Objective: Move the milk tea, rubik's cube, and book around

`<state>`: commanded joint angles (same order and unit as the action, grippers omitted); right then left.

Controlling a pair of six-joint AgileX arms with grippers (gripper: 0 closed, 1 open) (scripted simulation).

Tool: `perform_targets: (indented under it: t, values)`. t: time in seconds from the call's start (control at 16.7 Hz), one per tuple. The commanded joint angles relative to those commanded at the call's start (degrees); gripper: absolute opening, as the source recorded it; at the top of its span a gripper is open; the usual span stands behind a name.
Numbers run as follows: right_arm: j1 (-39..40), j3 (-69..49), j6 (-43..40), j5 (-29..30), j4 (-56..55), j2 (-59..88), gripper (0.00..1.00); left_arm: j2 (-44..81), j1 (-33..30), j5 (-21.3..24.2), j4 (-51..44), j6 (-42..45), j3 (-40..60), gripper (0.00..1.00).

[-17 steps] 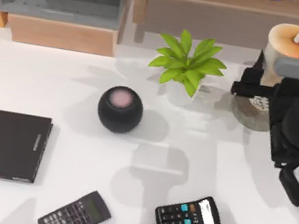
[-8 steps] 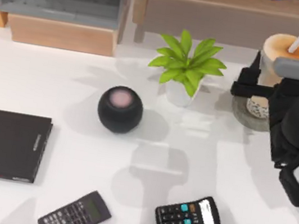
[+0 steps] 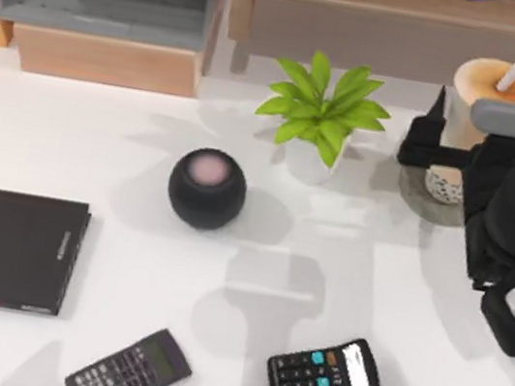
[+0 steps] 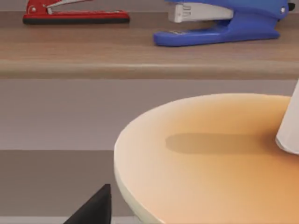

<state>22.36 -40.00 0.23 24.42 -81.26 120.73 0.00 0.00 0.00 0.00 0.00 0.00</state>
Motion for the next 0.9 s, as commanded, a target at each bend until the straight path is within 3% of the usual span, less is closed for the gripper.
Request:
perform_targets:
  t: [0.36, 0.9]
  values:
    - [-0.80, 7.48, -1.56, -0.01, -4.73, -4.43, 1.00, 0.00, 0.00, 0.00, 0.00, 0.00, 0.00, 1.00]
    - [2.09, 6.65, 0.00, 2.41, -3.61, -2.91, 1.00, 0.00, 0.00, 0.00, 0.00, 0.00, 0.00, 1.00]
